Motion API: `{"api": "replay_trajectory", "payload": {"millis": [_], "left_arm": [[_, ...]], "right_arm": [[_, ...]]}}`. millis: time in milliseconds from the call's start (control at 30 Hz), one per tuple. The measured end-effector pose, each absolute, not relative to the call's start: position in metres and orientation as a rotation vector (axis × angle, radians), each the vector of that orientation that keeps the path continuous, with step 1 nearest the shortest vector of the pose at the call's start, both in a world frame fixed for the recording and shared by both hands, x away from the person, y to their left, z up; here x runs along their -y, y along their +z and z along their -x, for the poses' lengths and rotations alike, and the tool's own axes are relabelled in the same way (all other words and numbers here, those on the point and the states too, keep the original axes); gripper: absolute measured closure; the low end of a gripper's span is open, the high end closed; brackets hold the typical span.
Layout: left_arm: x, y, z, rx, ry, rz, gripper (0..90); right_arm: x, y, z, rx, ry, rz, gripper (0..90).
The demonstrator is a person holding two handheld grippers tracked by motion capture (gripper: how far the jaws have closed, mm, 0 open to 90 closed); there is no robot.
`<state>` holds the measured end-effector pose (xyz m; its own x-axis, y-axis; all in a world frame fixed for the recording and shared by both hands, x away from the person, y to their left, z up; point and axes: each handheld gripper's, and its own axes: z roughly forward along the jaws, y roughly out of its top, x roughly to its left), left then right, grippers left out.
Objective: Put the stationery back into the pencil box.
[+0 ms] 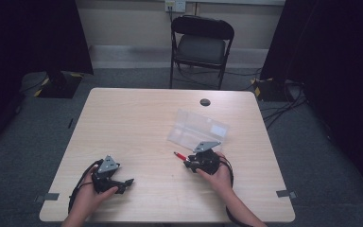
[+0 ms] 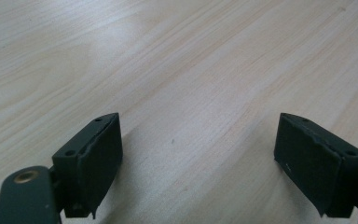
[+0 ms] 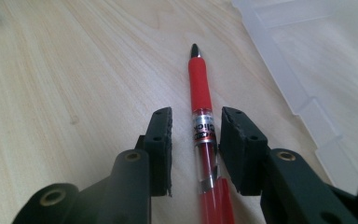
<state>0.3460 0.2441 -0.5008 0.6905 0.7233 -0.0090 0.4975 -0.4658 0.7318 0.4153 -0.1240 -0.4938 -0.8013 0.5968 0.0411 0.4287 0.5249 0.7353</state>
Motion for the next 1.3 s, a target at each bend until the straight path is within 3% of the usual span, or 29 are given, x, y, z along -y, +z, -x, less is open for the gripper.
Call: {"api": "replay_trajectory", "payload": {"millis": [133,200,1300], "left_arm": [[-0.244,-0.502,-0.346,-0.929,0.394,-2.148,15.1],[-0.244,-0.502,-0.346,-0.929,0.395,-2.149,15.1],[-0.243,-0.502,-0.346,-0.929,0.396,-2.150,15.1]], "right_arm": [[0.123,-0.494,-0.416,-2.540,1.123,-0.863,71.7],[0.124,-0.494,-0.416,-2.534,1.122,-0.881,79.2],[0.138,-0.469,-0.421,-2.588,1.142,-0.913,80.2]]}}
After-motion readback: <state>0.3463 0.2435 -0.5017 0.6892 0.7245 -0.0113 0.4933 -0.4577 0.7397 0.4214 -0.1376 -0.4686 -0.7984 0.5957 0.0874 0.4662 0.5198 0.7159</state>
